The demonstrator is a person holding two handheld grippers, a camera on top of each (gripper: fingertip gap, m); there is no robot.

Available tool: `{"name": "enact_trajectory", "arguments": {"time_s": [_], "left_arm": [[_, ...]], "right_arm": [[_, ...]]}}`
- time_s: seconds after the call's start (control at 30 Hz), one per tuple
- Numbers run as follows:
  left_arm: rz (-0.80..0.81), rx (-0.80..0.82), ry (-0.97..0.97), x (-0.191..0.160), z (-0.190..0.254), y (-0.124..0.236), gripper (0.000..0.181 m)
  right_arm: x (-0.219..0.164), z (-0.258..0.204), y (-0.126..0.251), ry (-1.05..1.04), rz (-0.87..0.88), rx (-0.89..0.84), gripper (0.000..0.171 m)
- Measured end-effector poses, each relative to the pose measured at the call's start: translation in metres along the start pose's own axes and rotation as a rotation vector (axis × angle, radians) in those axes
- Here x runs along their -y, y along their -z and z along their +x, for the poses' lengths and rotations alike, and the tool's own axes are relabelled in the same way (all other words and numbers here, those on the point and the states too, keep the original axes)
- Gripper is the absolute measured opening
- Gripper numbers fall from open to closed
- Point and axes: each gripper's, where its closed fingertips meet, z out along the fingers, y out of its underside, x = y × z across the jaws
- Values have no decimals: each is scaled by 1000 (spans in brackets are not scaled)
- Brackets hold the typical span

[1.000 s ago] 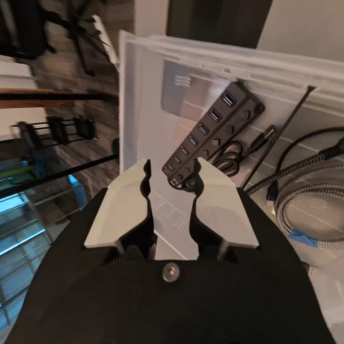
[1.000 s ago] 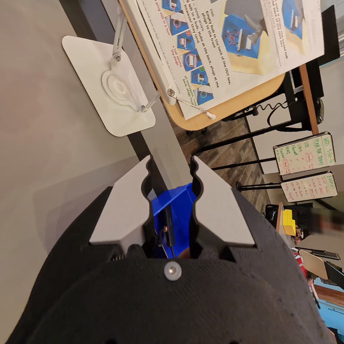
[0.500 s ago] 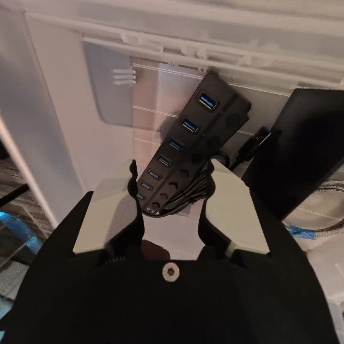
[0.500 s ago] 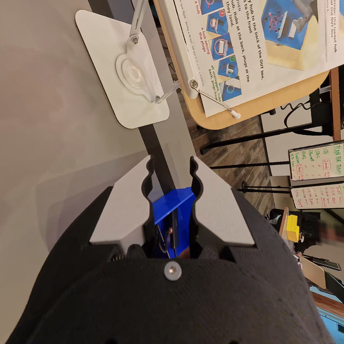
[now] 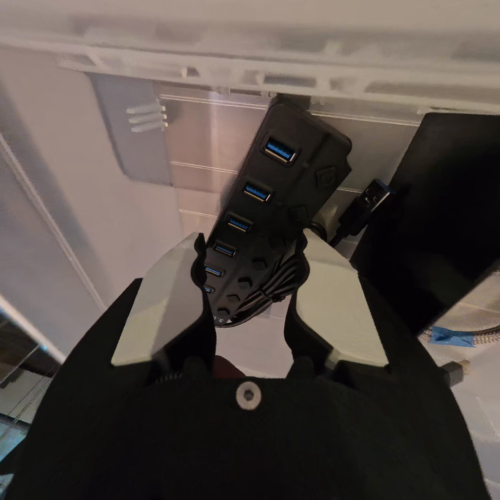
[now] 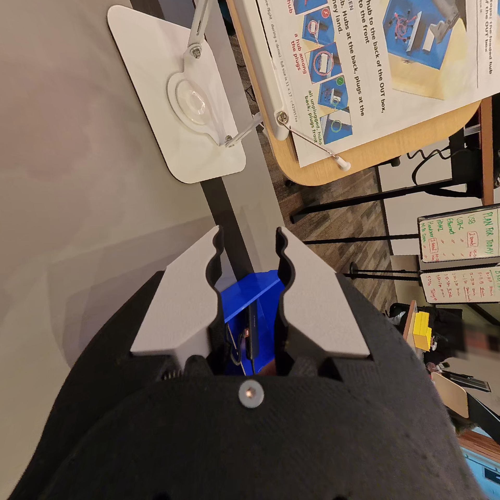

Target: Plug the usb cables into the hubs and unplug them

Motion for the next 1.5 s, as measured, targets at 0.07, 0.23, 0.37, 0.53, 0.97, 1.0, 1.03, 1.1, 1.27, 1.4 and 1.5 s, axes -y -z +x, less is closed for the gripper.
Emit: {"name": "enact_trajectory", "arguments": {"time_s": [0.07,0.23,0.37,0.53,0.97,1.0,1.03,1.1,1.27,1.4,1.5], "left_arm": [[34,44,12,1,-4,10,62],[165,190,66,5,-19,57,56],[195,256,68,3,-19,83,53],[285,321,99,6,-16,104,52],[723,546,269,29,-7,179,51],[751,567,271,31,-5,189,51],[774,581,271,34,-2,199,51],[806,614,265,38,3,219,51],[834,681,233,55,17,261,51],[876,724,207,71,28,298,51],[889,753,202,78,30,322,51]], "right_arm": [[2,1,2,-1,11,-1,37],[5,2,6,-2,28,-5,37],[8,1,8,5,36,-6,37],[12,0,12,16,47,-9,37],[20,0,16,28,73,-17,37],[22,-1,16,30,78,-17,37],[24,-1,17,32,82,-19,37],[29,-2,18,38,95,-24,36],[54,-10,24,62,161,-24,34],[73,-21,28,92,204,-13,35],[81,-27,29,118,216,-9,36]]}}
